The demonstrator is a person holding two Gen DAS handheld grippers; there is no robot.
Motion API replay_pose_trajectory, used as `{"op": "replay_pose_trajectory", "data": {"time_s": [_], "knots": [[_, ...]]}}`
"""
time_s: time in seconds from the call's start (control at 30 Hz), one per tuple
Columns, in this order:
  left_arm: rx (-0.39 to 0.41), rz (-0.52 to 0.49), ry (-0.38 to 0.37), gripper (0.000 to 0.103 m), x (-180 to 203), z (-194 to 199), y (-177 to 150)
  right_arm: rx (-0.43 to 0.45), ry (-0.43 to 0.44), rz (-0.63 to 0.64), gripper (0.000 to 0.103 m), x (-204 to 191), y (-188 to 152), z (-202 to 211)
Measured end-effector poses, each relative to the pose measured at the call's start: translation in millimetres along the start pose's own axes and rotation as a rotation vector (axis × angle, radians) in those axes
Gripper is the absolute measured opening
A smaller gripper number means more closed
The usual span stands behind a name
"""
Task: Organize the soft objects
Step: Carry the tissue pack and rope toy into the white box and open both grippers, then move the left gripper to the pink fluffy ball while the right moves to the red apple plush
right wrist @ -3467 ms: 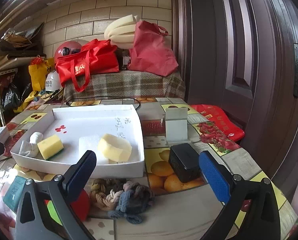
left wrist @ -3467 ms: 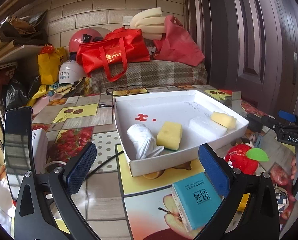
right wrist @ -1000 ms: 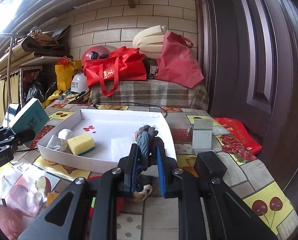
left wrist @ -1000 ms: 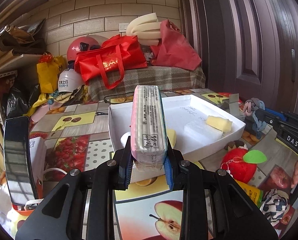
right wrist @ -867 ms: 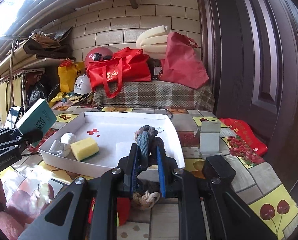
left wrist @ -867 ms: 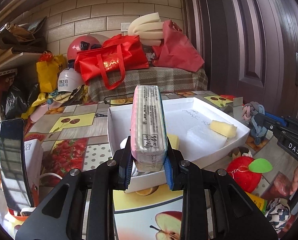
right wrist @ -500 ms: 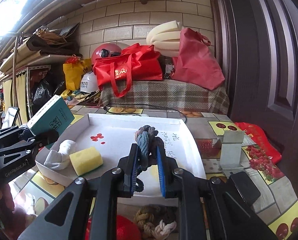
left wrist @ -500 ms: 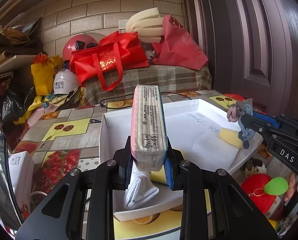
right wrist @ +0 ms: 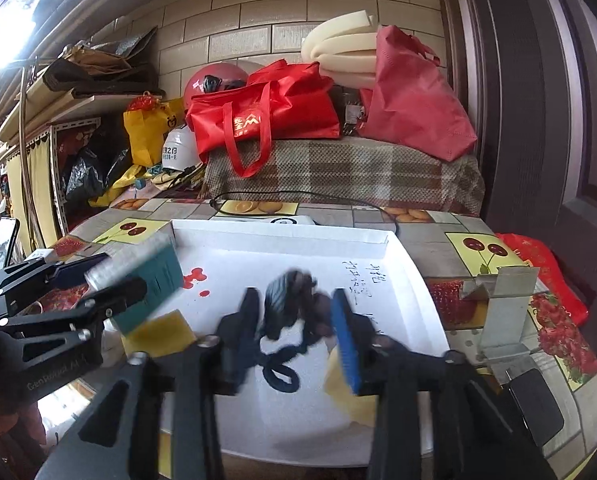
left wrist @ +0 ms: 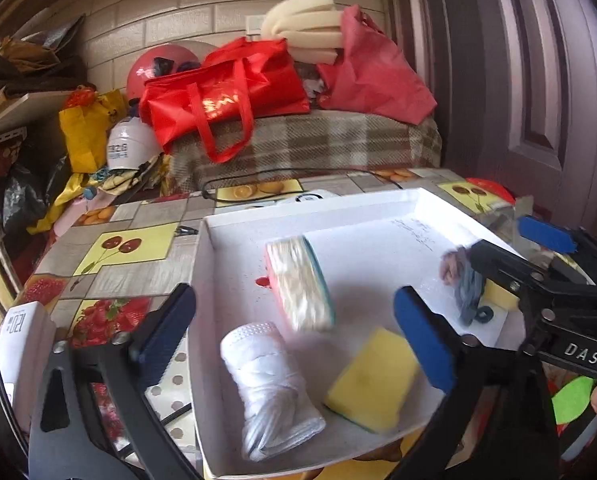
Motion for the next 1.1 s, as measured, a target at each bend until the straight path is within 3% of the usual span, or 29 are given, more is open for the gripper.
{"op": "replay_pose_trajectory", "data": {"time_s": [0.03,0.2,0.3,0.43,0.83,1.1], "knots": [[0.009,0.010,-0.004,0.103,-2,2,0,0.025,-0.016,-0.014,0.089,3,0,5],[0.029,0.014,0.005,0.103,-3,7,1,0.041,-0.032,0.006,0.091,1,2,8],[0.037,0.032,0.008,0.103,-7,8,1,0.059,-0.047,0.002,0.103,2,4,10],[0.075,0.050,0.016,0.103,-10,16,2,0.066,-0.078,-0.006,0.103,5,2,15],[0.052,0.058,-0.008,0.103,-28,39,-13,0.014,-0.193,-0.113,0.103,55,-21,68],[0.055,0.074,-0.034,0.103,-47,63,-27,0.029,-0.226,-0.375,0.103,114,-49,124]]}}
Point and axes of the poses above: each gripper's, at about its wrist camera, not at the fingertips, and z roughly against the way its jaws point, x to its right, y to its top, the point moved 4 cm from there along -z, roughly the way its jaws point, and after that the axes turned 10 degrees about y, right-handed, at the moved point
